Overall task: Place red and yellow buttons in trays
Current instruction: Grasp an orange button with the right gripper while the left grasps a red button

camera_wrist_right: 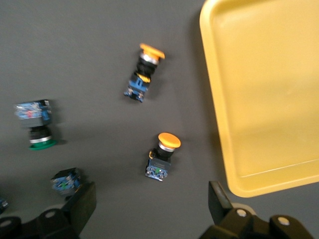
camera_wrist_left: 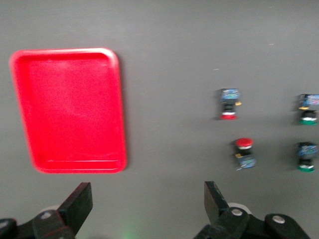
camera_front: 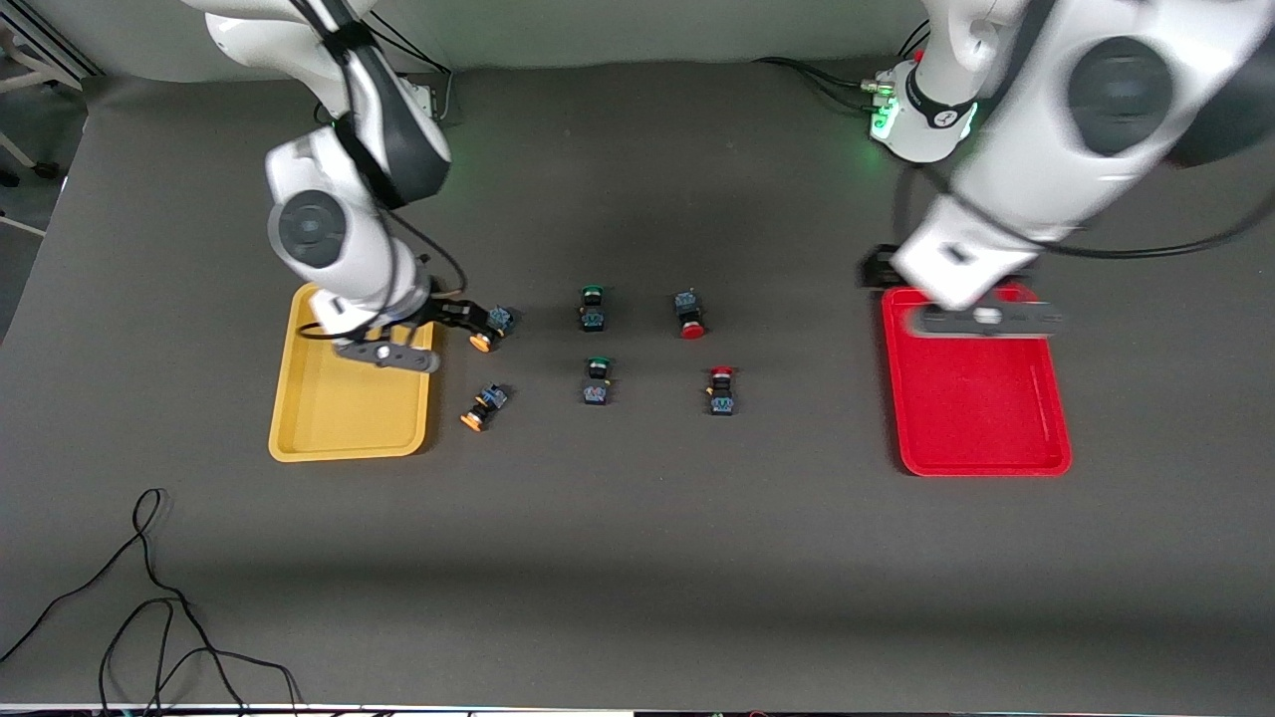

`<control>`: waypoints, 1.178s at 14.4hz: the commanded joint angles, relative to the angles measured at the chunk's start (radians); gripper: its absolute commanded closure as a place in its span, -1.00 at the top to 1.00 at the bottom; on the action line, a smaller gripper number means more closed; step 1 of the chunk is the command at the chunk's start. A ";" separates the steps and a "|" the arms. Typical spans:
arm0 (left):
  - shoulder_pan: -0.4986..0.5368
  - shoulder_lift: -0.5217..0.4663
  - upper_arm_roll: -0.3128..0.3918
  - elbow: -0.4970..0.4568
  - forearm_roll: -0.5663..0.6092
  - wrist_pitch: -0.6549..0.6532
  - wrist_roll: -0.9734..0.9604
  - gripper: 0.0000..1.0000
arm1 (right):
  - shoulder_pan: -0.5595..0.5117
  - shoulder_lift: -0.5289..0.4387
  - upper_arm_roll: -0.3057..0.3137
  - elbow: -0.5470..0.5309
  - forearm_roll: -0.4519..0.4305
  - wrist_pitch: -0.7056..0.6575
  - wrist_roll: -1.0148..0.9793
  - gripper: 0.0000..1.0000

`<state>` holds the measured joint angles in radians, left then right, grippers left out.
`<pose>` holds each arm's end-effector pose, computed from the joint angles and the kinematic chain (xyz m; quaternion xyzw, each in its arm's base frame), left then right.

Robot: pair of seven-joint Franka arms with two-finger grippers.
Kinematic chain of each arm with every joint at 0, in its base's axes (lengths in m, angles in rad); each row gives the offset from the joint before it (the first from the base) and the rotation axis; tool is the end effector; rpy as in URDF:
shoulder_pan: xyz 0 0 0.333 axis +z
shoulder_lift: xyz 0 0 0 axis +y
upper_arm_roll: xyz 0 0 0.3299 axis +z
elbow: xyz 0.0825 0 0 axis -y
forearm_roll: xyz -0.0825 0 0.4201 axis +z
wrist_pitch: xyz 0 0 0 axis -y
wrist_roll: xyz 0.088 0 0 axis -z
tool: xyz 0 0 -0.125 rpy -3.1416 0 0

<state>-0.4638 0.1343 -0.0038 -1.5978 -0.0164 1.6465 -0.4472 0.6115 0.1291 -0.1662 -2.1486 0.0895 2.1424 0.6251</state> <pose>0.5623 -0.2860 0.5308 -0.9990 0.0092 0.0421 0.0114 0.5102 0.2494 0.3048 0.9907 -0.1161 -0.0700 0.0121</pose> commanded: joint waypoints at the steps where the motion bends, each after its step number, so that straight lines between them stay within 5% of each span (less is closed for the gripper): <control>1: -0.129 0.016 0.019 -0.019 -0.011 0.067 -0.126 1.00 | 0.057 -0.025 -0.013 -0.123 0.003 0.115 0.092 1.00; 11: -0.374 0.094 0.019 -0.096 -0.028 0.292 -0.334 1.00 | 0.076 0.147 -0.012 -0.255 0.012 0.464 0.142 1.00; 17: -0.411 0.177 0.019 -0.352 -0.010 0.642 -0.344 1.00 | 0.076 0.175 -0.012 -0.255 0.018 0.472 0.156 0.97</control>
<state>-0.8409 0.3061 -0.0035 -1.8676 -0.0325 2.2042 -0.7717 0.6690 0.2917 -0.1668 -2.4068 0.0943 2.5946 0.7491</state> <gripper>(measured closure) 0.000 0.000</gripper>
